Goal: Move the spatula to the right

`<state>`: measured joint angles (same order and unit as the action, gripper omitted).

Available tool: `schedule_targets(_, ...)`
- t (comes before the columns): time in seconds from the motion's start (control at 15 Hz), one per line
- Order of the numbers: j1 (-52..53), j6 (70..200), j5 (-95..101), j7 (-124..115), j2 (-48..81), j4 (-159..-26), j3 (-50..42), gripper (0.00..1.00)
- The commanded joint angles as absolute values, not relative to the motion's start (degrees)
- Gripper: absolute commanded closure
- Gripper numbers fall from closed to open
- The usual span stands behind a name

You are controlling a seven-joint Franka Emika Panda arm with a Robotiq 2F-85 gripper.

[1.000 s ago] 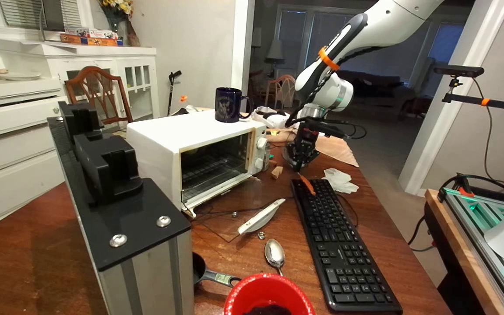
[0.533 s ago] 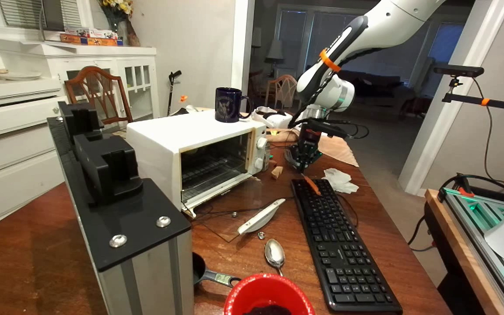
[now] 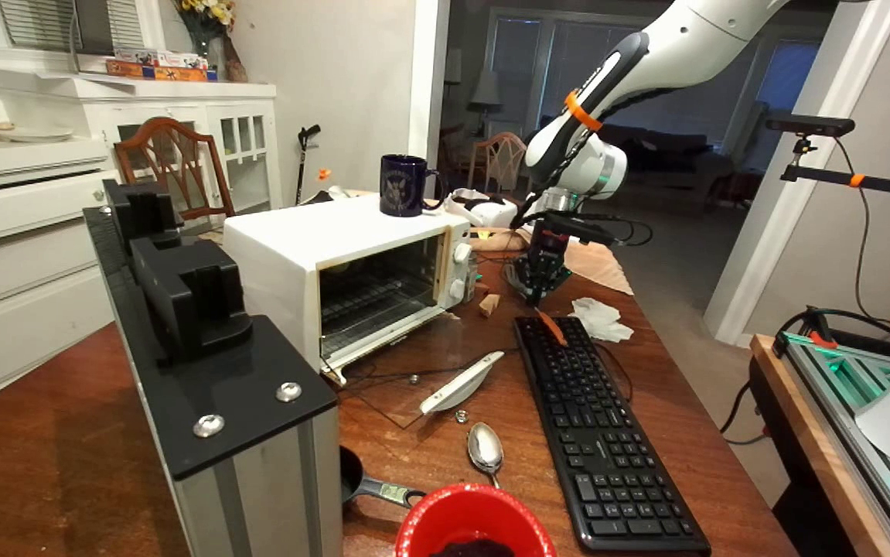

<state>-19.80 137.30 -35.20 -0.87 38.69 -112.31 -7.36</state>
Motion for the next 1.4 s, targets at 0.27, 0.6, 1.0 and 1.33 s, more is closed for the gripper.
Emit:
schedule_targets(0.27, -19.3, 135.4, -29.8, -3.9, 40.5, -111.0, -7.6, 0.98)
schedule_targets(0.6, -18.6, 129.9, -26.3, -8.3, 40.4, -109.8, -8.5, 0.98)
schedule_targets(1.0, -18.2, 121.1, -23.4, -12.6, 40.3, -106.4, -9.7, 0.98)
schedule_targets(1.33, -18.0, 111.7, -20.0, -13.8, 41.0, -102.2, -10.7, 0.98)
